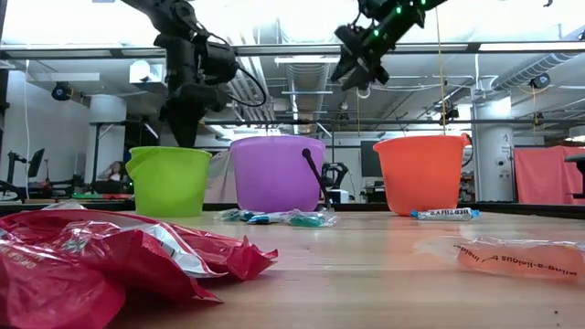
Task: Sort candy by brand, put in halloween buckets
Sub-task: Put the blue gummy into the purple bucket
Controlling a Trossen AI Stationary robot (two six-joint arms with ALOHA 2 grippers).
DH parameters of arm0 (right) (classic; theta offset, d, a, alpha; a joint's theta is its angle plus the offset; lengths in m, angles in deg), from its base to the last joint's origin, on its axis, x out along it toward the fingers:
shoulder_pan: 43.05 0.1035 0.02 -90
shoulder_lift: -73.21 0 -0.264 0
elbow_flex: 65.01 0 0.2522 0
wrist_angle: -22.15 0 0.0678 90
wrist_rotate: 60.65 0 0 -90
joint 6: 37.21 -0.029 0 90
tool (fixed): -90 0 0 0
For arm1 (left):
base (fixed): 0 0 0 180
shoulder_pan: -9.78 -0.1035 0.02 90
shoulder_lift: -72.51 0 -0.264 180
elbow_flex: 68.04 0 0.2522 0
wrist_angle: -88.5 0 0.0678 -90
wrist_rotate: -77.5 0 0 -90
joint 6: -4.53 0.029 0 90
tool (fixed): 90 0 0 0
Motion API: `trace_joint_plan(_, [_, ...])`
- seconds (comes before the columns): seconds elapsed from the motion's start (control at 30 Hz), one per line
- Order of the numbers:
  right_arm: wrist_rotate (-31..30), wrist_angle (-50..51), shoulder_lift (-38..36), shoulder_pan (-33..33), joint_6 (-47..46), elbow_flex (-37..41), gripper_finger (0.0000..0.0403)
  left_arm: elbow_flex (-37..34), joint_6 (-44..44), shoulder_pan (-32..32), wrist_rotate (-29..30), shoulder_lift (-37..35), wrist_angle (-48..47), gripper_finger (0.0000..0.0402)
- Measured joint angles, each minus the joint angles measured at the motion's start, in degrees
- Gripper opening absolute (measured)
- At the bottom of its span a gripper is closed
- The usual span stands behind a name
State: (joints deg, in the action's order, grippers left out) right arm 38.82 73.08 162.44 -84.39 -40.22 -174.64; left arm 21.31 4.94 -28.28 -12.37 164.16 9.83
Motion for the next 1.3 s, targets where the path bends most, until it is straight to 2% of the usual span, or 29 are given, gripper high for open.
trace_joint_plan(0.23, [3.07,13.9,-0.11,9.32,-1.6,-4.16,0.0215,3.1,2.17,0.69,-1.13,-3.42,0.98,0.0128])
trace_joint_plan(0.47, [2.7,22.43,-0.11,19.93,-7.93,-2.0,0.0215,0.67,1.92,3.08,-1.53,-14.17,8.02,0.0127])
trace_joint_plan(0.57, [2.58,22.06,-0.11,24.37,-10.42,1.21,0.0215,-2.28,0.08,4.15,-4.62,-19.55,12.33,0.0127])
trace_joint_plan(0.67, [2.52,18.52,0.27,28.86,-11.67,5.85,0.0215,-6.35,-2.88,5.62,-7.64,-24.92,18.19,0.0126])
trace_joint_plan(0.77, [0.89,10.67,0.68,33.5,-9.04,12.07,0.0215,-10.51,-6.47,7.67,-8.3,-29.98,22.59,0.0126])
trace_joint_plan(0.9, [-7.56,-4.52,0.83,38.68,-8.34,22.39,0.0215,-14.86,-10.23,10.68,-8.34,-35.43,26.18,0.0126])
trace_joint_plan(1.13, [-9.7,-27.08,3.67,41.27,-14.2,37.64,0.0215,-19.19,-13.08,13.68,-8.18,-40.45,29.44,0.0126])
trace_joint_plan(1.3, [-9.92,-30.69,8.7,41.85,-16.52,39.86,0.0215,-19.51,-13.44,13.66,-8.08,-40.35,30.53,0.0126])
